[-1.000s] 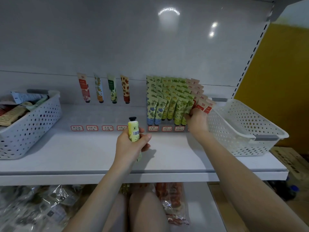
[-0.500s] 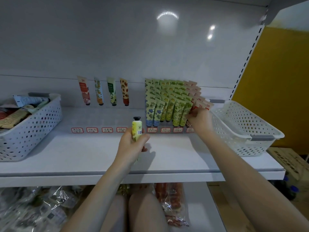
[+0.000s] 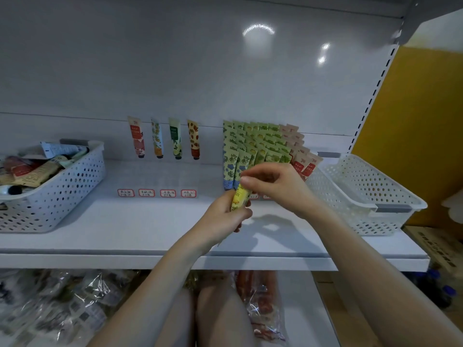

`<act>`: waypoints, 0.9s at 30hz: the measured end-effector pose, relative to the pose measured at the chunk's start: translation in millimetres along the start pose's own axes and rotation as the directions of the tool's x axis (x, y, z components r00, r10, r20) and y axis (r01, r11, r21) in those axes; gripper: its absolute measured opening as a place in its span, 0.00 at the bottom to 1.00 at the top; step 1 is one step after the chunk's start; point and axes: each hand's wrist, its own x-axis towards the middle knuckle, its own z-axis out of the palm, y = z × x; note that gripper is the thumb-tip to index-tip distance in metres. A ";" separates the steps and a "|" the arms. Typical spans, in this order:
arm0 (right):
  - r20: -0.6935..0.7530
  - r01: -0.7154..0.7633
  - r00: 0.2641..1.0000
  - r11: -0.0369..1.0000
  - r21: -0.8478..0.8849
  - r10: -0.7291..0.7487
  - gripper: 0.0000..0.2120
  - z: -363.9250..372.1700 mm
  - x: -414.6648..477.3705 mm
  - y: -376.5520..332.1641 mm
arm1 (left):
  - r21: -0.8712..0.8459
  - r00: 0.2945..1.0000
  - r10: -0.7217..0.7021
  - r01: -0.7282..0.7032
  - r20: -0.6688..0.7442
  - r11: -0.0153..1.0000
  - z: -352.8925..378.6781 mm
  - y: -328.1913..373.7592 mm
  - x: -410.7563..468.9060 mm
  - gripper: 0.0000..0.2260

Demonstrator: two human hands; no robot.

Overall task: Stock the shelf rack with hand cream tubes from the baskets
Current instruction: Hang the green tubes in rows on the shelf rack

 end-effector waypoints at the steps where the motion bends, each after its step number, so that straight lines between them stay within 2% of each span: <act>1: 0.011 0.008 1.000 1.000 0.008 -0.008 0.02 0.6 -1.1 0.4 | 0.025 1.000 0.010 -0.010 0.005 1.000 -1.3 -0.7 -1.1 0.05; 5: 0.007 -0.059 0.998 0.987 0.149 0.059 0.06 -3.5 -5.0 6.9 | 0.016 0.999 0.046 -0.046 0.014 0.999 -13.6 -2.7 -7.8 0.03; 9: -0.034 -0.132 0.986 0.889 0.438 0.164 0.08 -10.4 -8.0 13.9 | -0.180 1.000 -0.015 0.016 0.005 0.984 -29.6 -9.7 -14.0 0.07; 12: -0.054 -0.157 0.973 0.814 0.559 0.225 0.09 -12.6 -12.6 20.8 | -0.357 0.990 -0.078 0.031 -0.120 0.934 -36.4 -15.9 -15.5 0.05; 14: -0.048 -0.184 0.964 0.792 0.582 0.260 0.09 -11.4 -17.4 27.1 | -0.402 0.967 -0.104 0.002 -0.232 0.915 -37.5 -18.8 -13.4 0.06; 17: 0.005 -0.266 0.952 0.820 0.507 0.306 0.11 -8.7 -25.7 35.3 | -0.374 0.916 -0.083 -0.077 -0.393 0.924 -36.1 -23.8 -7.9 0.07; 19: 0.093 -0.326 0.945 0.876 0.355 0.314 0.12 -5.8 -31.3 39.8 | -0.302 0.886 -0.020 -0.136 -0.463 0.943 -34.9 -25.9 -4.6 0.08; 23: 0.220 -0.303 0.933 0.951 0.056 0.285 0.08 0.9 -36.1 42.4 | -0.151 0.888 0.146 -0.233 -0.435 0.961 -30.2 -24.1 1.3 0.11; 27: 0.249 -0.127 0.955 0.981 -0.147 0.161 0.06 8.5 -32.2 40.6 | -0.010 0.895 0.275 -0.297 -0.351 0.955 -21.4 -17.2 7.2 0.12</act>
